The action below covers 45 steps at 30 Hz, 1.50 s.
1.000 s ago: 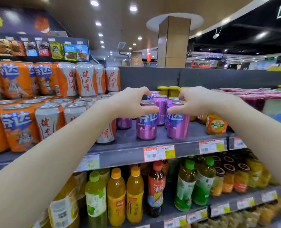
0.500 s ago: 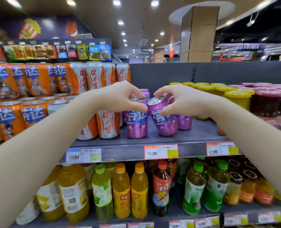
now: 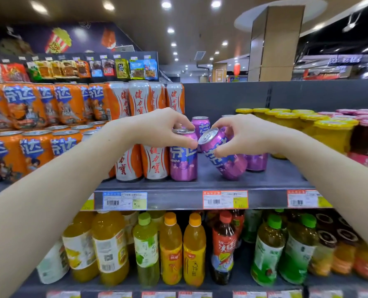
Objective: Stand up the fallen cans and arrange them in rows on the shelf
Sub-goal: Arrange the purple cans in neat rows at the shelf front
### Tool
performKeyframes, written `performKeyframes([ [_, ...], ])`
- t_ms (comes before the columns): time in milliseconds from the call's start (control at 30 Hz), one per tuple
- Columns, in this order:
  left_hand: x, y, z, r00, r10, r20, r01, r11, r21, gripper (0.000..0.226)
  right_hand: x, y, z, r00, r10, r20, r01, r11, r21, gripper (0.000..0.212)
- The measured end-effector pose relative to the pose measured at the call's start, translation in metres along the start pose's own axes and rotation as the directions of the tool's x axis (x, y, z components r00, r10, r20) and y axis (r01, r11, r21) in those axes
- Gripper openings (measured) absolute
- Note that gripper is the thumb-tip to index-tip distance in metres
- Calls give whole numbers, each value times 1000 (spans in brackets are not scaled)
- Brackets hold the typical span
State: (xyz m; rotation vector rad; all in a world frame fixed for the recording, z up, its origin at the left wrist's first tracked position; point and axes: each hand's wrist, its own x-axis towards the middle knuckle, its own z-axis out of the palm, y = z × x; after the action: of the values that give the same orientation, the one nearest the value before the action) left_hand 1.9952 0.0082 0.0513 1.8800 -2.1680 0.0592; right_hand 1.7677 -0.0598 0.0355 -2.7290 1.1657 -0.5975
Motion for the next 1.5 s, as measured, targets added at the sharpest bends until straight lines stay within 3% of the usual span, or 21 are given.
performKeyframes([
  [167, -1, -5, -3, 999, 26, 30, -26, 1000, 7, 68, 12, 11, 14, 995, 93, 21, -94, 932, 349, 57],
  [267, -1, -9, -4, 998, 53, 35, -52, 999, -13, 67, 15, 12, 23, 993, 113, 25, -112, 874, 473, 46],
  [667, 2, -13, -2, 996, 82, 22, -81, 995, -50, 68, 29, 13, 33, 990, 138, 4, -121, 856, 502, 54],
  [1000, 6, -12, -1, 996, 90, 8, -90, 996, -1, 67, 18, 24, 27, 993, 70, 99, -116, 797, 593, 55],
  [1133, 8, -16, 0, 996, 87, 19, -87, 996, -25, 69, 18, 25, 26, 990, 73, 120, -128, 825, 550, 59],
  [1233, 8, -18, -8, 996, 76, 46, -73, 995, -67, 71, 15, 24, 16, 993, 44, 109, -84, 911, 403, 67],
  [1333, 12, -20, -19, 997, 62, -40, -67, 986, -152, 55, 16, 26, -10, 1000, 20, 22, -28, 908, 418, 48],
  [1400, 22, -22, -24, 989, 54, -139, -69, 992, -106, 41, 25, 31, -27, 997, 44, -68, -11, 901, 434, 39],
  [1500, 44, -24, -27, 984, 56, -168, -52, 998, 32, 33, 50, 40, -37, 984, 64, -166, -30, 980, 198, 35],
])
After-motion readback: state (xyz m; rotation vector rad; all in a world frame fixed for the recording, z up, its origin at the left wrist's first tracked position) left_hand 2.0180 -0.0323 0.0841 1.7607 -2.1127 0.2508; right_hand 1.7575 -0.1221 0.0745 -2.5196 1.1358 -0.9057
